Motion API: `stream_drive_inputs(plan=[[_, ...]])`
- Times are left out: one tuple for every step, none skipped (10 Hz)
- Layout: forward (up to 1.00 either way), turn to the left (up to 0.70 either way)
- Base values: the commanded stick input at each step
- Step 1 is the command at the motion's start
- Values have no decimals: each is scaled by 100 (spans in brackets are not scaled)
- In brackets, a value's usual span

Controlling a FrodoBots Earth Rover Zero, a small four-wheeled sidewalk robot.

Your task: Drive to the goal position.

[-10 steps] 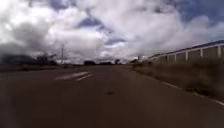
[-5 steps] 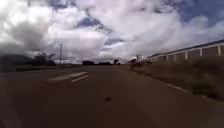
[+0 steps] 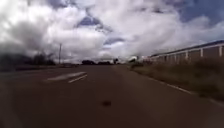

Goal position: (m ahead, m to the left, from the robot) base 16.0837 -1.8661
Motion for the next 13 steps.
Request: stream_drive_inputs(plan=[[49, 3], [25, 3], [23, 3], [22, 3], [22, 3], [22, 3], [22, 3], [22, 3], [22, 3], [22, 3], [22, 3], [22, 4], [22, 4]])
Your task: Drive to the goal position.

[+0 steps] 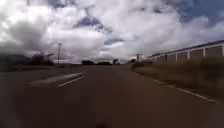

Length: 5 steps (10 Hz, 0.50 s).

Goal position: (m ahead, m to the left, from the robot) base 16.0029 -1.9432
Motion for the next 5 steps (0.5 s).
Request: stream_drive_inputs(plan=[[22, 4], [23, 4], [23, 4], [23, -3], [23, -29]])
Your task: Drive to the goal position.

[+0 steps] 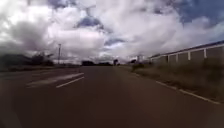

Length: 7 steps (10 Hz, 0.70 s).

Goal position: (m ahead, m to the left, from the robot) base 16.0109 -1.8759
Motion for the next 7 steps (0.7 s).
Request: stream_drive_inputs(plan=[[23, -31], [23, -6], [25, 4], [27, 4], [29, 4], [32, 4], [47, 4]])
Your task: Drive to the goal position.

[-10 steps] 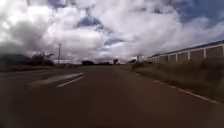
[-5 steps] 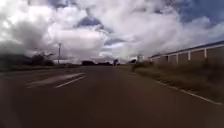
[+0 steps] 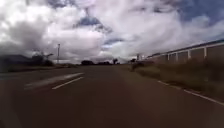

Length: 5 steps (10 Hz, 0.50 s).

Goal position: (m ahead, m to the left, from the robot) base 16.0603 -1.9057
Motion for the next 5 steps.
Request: stream_drive_inputs(plan=[[49, 4], [50, 4], [51, 4], [66, 4], [70, 4]])
